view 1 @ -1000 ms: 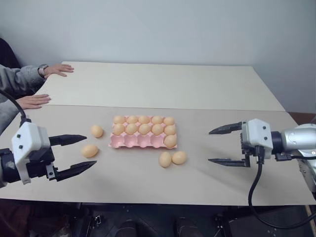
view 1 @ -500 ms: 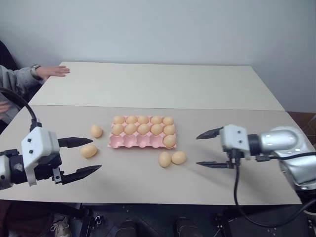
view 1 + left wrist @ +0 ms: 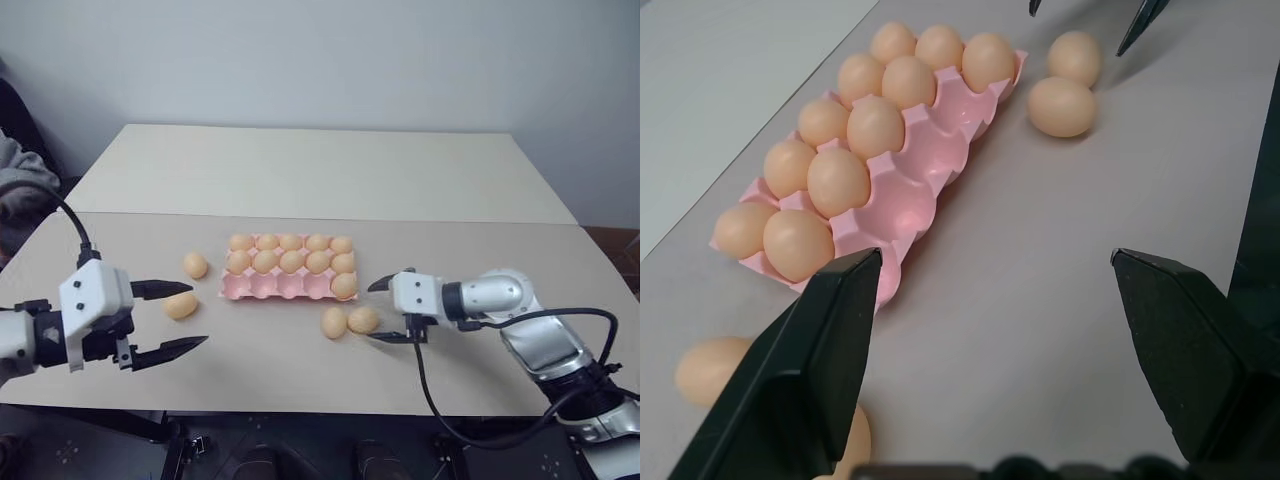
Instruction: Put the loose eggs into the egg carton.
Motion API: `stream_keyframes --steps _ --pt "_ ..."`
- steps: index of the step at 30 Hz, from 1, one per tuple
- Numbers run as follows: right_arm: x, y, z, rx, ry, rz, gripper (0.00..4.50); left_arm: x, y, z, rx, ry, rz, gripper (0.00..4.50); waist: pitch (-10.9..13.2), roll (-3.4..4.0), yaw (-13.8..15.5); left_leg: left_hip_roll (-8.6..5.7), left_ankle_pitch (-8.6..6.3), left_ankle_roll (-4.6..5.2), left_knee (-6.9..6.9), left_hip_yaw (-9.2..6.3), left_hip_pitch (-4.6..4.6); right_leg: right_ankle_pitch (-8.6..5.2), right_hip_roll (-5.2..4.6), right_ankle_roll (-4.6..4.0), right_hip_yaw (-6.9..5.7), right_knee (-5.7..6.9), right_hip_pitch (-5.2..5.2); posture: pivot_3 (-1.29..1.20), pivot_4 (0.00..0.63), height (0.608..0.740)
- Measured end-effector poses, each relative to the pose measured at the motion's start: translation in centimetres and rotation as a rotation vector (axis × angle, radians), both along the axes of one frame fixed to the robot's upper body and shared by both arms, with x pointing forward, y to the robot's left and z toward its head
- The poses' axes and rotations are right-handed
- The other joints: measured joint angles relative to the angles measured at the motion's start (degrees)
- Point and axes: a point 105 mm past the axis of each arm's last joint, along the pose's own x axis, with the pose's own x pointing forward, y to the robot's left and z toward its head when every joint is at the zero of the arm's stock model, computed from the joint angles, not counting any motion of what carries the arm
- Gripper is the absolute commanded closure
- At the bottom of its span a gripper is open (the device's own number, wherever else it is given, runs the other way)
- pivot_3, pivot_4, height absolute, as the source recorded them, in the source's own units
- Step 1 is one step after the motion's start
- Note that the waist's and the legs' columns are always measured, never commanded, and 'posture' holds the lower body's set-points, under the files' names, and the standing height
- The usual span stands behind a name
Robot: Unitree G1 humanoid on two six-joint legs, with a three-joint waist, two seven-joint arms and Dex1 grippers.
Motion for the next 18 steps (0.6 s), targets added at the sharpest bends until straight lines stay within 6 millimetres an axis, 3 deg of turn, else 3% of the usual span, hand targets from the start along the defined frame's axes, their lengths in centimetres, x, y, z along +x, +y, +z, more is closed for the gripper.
stream_keyframes --steps 8,15,16,18 --pt "0.4 0.5 -1.4 -0.006 0.034 -0.016 0.0 -0.3 0.2 -0.8 0.02 0.025 0.019 0.51 0.0 0.0 -0.1 0.0 0.0 0.0 0.0 0.0 0.02 0.0 0.0 0.0 0.0 0.02 0.0 0.0 0.15 0.74" --pt "0.5 0.8 -1.7 0.009 0.037 -0.014 2.33 -0.2 0.4 -0.7 0.027 0.019 0.029 0.44 0.0 0.0 -0.1 0.0 0.0 0.0 0.0 0.0 0.02 0.0 0.0 0.0 0.0 0.02 0.0 0.0 0.15 0.74" --pt "0.5 0.8 -1.7 0.006 0.033 -0.018 2.55 -0.2 0.5 -0.7 0.027 0.017 0.03 0.44 0.0 0.0 -0.1 0.0 0.0 0.0 0.0 0.0 0.02 0.0 0.0 0.0 0.0 0.02 0.0 0.0 0.15 0.74" --pt "0.5 0.7 -1.7 0.001 0.03 -0.022 2.55 -0.3 0.6 -0.6 0.028 0.016 0.035 0.44 0.0 0.0 -0.1 0.0 0.0 0.0 0.0 0.0 0.02 0.0 0.0 0.0 0.0 0.02 0.01 0.0 0.15 0.74"
